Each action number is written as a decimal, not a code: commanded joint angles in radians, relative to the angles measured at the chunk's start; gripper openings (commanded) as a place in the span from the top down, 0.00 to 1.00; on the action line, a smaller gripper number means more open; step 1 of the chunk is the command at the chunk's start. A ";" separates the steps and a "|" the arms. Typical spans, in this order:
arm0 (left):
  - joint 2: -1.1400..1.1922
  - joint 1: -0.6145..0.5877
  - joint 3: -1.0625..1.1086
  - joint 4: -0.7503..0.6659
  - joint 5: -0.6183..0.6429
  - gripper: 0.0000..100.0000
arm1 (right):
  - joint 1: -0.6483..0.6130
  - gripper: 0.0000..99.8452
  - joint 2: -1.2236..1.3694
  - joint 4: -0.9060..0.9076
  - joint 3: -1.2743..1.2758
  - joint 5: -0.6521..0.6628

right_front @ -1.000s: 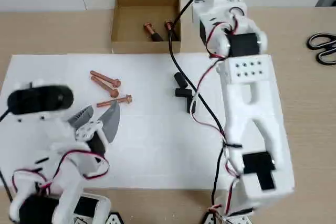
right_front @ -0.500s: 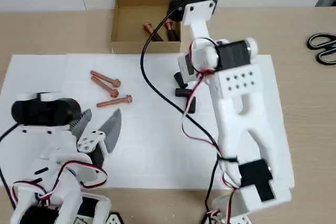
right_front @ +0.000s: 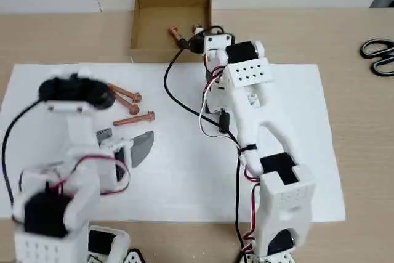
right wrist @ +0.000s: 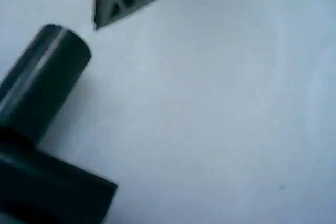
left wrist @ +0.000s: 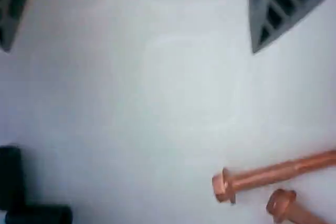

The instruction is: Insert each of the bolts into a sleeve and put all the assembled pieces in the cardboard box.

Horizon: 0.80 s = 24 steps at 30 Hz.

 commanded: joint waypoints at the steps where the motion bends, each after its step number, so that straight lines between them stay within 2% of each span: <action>1: 0.124 -0.011 -0.107 0.055 -0.043 0.72 | -0.002 0.76 0.001 0.005 -0.038 -0.002; 6: 0.155 -0.011 -0.116 0.072 -0.048 0.72 | -0.001 0.76 0.005 -0.002 -0.038 -0.170; 9: 0.155 -0.011 -0.116 0.074 -0.048 0.72 | -0.005 0.76 0.018 -0.028 -0.038 -0.227; 24: 0.155 -0.011 -0.114 0.074 -0.046 0.72 | -0.005 0.76 0.202 -0.130 -0.038 -0.235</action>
